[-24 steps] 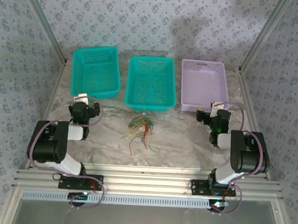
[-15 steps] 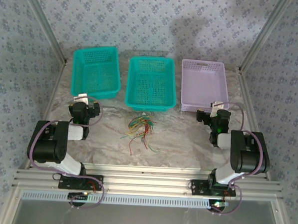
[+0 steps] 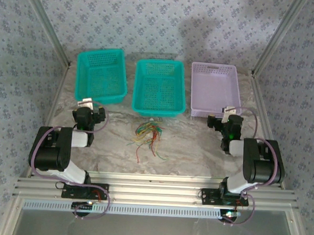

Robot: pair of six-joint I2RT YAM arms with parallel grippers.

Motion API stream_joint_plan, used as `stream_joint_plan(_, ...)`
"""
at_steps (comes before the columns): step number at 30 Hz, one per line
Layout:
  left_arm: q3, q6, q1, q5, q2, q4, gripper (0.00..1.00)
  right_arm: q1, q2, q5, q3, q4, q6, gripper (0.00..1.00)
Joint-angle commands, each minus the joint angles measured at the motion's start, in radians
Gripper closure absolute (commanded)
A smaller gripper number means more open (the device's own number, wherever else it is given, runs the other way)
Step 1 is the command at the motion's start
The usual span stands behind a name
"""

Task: Untangle the cables

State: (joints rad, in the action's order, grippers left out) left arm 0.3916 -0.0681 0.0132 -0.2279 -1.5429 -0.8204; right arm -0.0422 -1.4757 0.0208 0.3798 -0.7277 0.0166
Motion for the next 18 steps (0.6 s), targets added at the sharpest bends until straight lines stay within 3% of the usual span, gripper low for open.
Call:
stream_joint_plan(1, -0.002, 0.005, -0.002, -0.006, 0.01, -0.036, 0.0, 0.012, 0.152, -0.038, 0.058, 0.138, 0.014, 0.0)
stream_joint_plan(7, -0.001, 0.004, -0.001, -0.006, 0.01, -0.036, 0.0, 0.034, 0.402, -0.07, 0.036, 0.232, -0.011, 0.0)
stream_joint_plan(12, 0.0, 0.004, -0.001, -0.006, 0.01, -0.035, 0.0, 0.047, 0.539, 0.019, 0.074, 0.294, -0.13, 0.0)
stream_joint_plan(18, 0.0, 0.005, -0.004, -0.004, 0.01, -0.034, 0.0, 0.045, 0.627, 0.044, 0.148, 0.435, -0.605, 0.0)
